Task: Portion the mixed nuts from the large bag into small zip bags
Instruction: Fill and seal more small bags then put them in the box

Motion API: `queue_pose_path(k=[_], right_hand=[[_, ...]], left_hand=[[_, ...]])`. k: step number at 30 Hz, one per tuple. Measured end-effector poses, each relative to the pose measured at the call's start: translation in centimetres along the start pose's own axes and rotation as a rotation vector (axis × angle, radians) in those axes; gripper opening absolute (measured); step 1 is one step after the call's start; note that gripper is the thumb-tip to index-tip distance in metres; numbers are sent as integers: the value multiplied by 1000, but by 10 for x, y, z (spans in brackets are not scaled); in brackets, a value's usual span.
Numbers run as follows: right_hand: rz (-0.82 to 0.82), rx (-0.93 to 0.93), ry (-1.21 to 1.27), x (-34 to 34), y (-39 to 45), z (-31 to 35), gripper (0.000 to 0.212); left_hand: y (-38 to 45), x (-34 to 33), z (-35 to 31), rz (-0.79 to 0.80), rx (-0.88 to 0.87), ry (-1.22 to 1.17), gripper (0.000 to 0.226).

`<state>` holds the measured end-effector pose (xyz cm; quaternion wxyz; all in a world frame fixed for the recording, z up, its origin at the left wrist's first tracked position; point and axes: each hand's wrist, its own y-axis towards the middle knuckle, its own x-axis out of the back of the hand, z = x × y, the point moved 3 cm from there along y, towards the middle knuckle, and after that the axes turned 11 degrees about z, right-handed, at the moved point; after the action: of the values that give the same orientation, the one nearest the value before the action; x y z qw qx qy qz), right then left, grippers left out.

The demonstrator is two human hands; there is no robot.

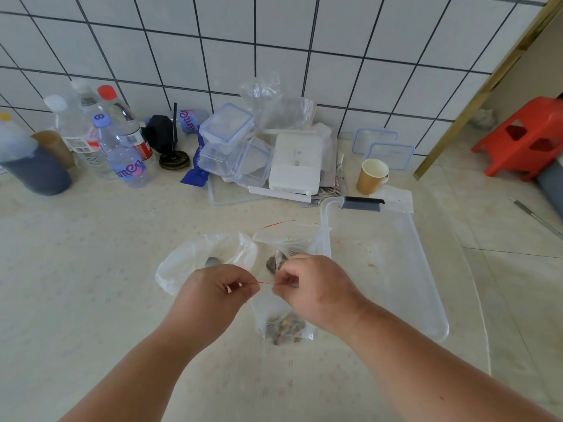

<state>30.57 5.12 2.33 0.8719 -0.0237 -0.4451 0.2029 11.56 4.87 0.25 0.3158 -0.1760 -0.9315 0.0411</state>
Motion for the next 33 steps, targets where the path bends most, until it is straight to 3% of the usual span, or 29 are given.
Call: queue_pose_path(k=[33], right_hand=[[-7, -11, -84, 4, -7, -13, 10]], left_hand=[[2, -1, -4, 7, 107, -77, 31]])
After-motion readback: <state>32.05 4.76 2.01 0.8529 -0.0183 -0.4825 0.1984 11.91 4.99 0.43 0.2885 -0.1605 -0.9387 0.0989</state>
